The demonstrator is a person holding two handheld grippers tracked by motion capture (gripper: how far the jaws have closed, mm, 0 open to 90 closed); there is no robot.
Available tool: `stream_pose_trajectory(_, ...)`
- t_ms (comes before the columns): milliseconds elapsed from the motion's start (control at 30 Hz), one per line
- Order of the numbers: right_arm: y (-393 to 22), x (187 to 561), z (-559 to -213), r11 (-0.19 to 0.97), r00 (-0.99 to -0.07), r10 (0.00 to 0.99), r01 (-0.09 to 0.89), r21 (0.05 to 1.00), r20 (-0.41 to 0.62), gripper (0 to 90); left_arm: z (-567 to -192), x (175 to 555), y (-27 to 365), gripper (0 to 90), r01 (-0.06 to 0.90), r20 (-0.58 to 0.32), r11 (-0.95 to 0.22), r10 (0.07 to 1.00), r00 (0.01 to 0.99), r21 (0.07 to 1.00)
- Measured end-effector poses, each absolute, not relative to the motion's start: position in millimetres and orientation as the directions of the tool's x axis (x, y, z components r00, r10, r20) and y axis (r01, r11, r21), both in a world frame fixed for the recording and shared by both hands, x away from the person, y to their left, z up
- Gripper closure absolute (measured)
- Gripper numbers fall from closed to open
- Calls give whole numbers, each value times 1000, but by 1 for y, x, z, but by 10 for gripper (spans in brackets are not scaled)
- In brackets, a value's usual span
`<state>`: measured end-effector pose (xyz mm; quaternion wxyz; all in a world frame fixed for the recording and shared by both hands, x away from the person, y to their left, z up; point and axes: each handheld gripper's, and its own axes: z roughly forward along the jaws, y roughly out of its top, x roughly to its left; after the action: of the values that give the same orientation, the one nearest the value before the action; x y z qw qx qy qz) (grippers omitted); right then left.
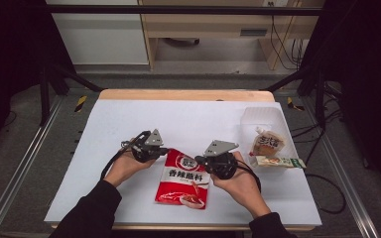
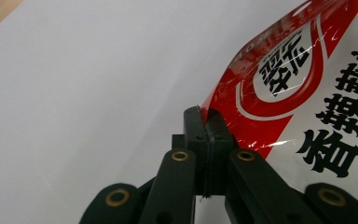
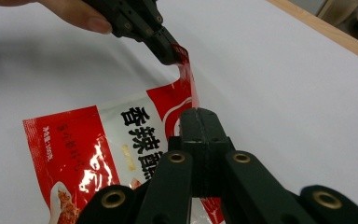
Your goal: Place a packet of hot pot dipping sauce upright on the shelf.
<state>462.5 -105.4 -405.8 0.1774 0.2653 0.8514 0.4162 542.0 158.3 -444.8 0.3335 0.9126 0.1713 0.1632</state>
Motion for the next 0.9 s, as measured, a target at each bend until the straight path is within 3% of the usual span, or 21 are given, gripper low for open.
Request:
stream_pose_trajectory(300,-115,467,-401,509,-780,620,317,800,-85,900,-434,532,159,900,166,216,-730,398,891,663)
stream_pose_trajectory(333,-115,468,-400,510,-780,620,318,799,-85,836,-433,531,159,900,161,214,-723,397,892,671)
stream_pose_trajectory(567,-110,474,-398,562,-771,620,309,768,-144,634,-425,527,158,900,133,231,-726,379,896,675)
stream_pose_trajectory(900,-98,486,-399,649,-785,588,315,692,-195,457,-410,520,156,900,117,248,-723,378,892,681)
